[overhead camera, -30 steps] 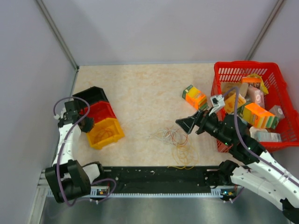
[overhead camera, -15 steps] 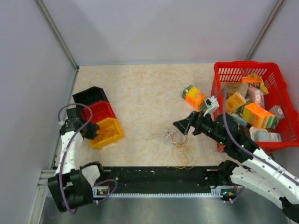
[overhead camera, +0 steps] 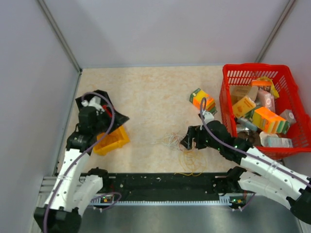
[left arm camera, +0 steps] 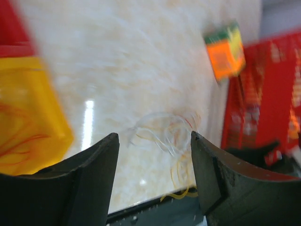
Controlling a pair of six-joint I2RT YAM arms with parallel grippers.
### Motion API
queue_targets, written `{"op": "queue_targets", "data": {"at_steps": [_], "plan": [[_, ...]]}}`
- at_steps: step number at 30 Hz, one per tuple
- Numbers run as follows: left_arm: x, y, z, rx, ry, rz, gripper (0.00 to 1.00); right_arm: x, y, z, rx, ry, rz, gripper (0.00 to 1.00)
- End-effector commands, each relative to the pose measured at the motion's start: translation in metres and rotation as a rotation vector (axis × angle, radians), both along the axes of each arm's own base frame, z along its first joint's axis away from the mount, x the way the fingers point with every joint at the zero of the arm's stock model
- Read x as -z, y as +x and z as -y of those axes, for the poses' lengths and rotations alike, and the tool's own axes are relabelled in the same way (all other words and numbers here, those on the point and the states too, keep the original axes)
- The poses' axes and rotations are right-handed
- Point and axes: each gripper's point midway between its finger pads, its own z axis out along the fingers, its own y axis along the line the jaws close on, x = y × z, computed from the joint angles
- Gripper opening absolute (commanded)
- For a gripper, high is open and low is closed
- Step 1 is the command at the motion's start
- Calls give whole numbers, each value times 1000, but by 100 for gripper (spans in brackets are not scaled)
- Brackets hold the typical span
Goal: Untangle the cables
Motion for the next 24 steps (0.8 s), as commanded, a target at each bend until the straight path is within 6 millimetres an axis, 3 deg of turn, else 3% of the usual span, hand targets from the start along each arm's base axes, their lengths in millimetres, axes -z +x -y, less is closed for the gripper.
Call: {"op": "queue_targets", "data": {"at_steps": [1,5,9,12,20,24], "plan": [[-44,-1,100,411,17,289,66,17,-10,-2,-70,-28,-39,77],[-18,-18,180,664,60,287,63,34,-15,6,-56,-61,-63,73],[13,-29,224,740,177,240,56,43,-17,17,-14,-90,-80,63],[35,-36,237,724,244,193,49,46,-22,19,0,-63,-88,61],[82,-49,248,720,303,96,49,48,-31,19,7,14,-89,59],[94,-49,257,715,274,56,43,46,-28,20,29,33,-76,59]]}}
